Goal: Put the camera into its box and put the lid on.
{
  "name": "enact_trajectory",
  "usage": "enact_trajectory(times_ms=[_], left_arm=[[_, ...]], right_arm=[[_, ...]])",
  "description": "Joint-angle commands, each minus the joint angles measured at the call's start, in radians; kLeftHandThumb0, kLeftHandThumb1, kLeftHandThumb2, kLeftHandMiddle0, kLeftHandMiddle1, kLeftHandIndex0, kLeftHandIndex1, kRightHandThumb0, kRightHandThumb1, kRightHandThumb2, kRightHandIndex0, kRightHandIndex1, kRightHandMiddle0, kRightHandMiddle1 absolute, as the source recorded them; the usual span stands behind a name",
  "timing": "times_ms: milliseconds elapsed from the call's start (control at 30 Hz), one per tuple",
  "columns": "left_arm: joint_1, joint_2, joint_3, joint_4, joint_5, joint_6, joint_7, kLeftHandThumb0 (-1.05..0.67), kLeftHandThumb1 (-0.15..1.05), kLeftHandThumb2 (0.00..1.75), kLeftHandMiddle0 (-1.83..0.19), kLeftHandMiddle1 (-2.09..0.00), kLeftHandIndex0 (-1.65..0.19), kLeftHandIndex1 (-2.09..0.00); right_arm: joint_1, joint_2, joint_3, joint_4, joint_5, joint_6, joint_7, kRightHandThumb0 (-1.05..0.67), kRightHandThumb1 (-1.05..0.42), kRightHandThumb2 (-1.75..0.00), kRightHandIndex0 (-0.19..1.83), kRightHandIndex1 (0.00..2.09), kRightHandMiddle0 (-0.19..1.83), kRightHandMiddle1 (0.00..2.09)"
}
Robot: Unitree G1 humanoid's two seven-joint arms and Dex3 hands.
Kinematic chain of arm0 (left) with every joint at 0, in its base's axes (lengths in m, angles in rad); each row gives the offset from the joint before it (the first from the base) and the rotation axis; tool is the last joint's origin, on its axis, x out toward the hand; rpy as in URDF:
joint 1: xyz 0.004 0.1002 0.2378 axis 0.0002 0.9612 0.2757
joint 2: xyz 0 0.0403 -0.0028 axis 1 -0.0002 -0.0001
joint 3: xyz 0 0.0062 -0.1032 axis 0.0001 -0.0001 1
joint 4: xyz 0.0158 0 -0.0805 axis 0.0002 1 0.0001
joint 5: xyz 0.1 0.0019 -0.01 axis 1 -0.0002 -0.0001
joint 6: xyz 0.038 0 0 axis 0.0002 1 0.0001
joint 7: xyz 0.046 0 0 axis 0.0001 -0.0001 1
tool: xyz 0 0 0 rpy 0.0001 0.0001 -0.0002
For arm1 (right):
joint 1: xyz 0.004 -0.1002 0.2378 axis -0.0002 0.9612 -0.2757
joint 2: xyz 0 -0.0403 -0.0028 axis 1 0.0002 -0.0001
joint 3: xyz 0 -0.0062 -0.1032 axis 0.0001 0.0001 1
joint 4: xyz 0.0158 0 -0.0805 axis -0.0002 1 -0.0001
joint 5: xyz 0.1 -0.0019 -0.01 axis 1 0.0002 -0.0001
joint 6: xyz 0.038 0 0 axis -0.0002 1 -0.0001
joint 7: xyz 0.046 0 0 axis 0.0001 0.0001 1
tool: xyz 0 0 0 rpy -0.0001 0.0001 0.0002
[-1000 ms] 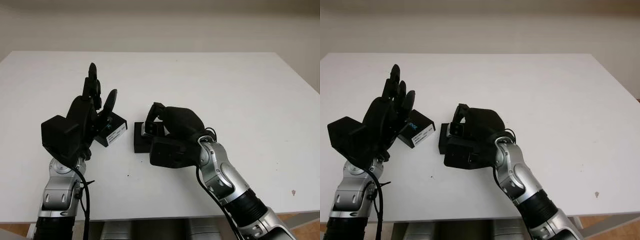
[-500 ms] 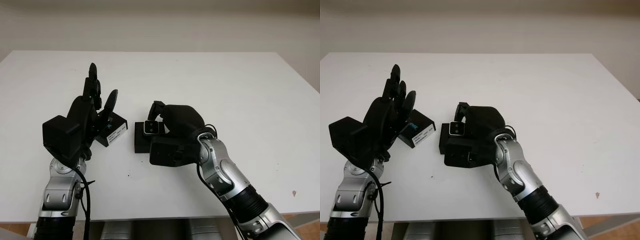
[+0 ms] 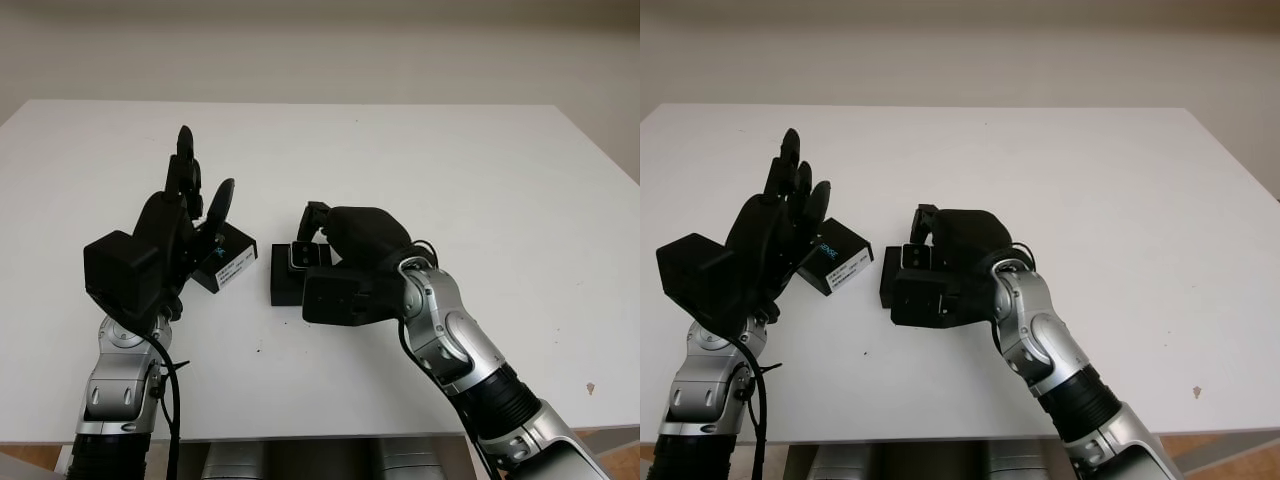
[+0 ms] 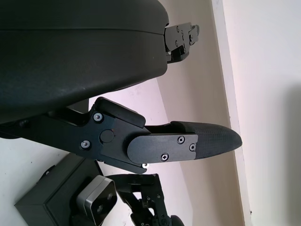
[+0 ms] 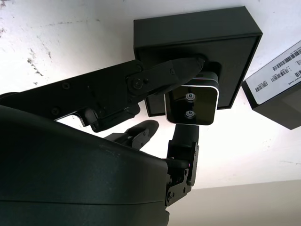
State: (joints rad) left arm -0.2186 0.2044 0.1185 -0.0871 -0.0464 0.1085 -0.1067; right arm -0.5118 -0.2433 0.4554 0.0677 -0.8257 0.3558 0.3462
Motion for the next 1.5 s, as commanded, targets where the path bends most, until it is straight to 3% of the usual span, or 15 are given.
enact_trajectory(times_ms=[0,633,1167,1300,1467], left_arm=[[-0.007,0.006,0.003,-0.014,0.001,-0.001,0.000,-0.76,1.05,0.48,0.19,0.00,0.19,0.00],[-0.002,0.006,0.001,-0.013,0.003,-0.013,0.000,-0.75,1.05,0.48,0.19,0.00,0.19,0.00],[-0.008,-0.004,0.000,-0.011,-0.001,-0.004,0.009,-0.76,1.05,0.47,0.19,0.00,0.19,0.00],[-0.006,-0.007,0.000,-0.010,-0.002,-0.008,0.009,-0.75,1.05,0.47,0.19,0.00,0.19,0.00],[-0.004,-0.007,0.000,-0.015,-0.002,-0.002,0.009,-0.76,1.05,0.46,0.19,0.00,0.19,0.00]], right_arm=[[0.008,-0.015,0.004,0.000,0.000,0.007,0.015,-0.41,-1.05,-0.14,0.52,0.08,0.40,2.09],[0.018,-0.020,0.014,-0.041,-0.015,0.035,0.063,-0.42,-1.05,-0.15,0.46,0.05,0.29,2.09],[0.021,-0.046,0.025,-0.053,-0.028,-0.006,0.068,-0.41,-1.05,-0.09,0.50,0.07,0.35,2.09],[0.016,-0.051,0.036,-0.059,-0.045,0.000,0.086,-0.42,-1.05,-0.11,0.48,0.05,0.21,2.09],[0.016,-0.049,0.040,-0.068,-0.059,0.008,0.101,-0.43,-1.05,-0.11,0.47,0.05,0.18,2.09]])
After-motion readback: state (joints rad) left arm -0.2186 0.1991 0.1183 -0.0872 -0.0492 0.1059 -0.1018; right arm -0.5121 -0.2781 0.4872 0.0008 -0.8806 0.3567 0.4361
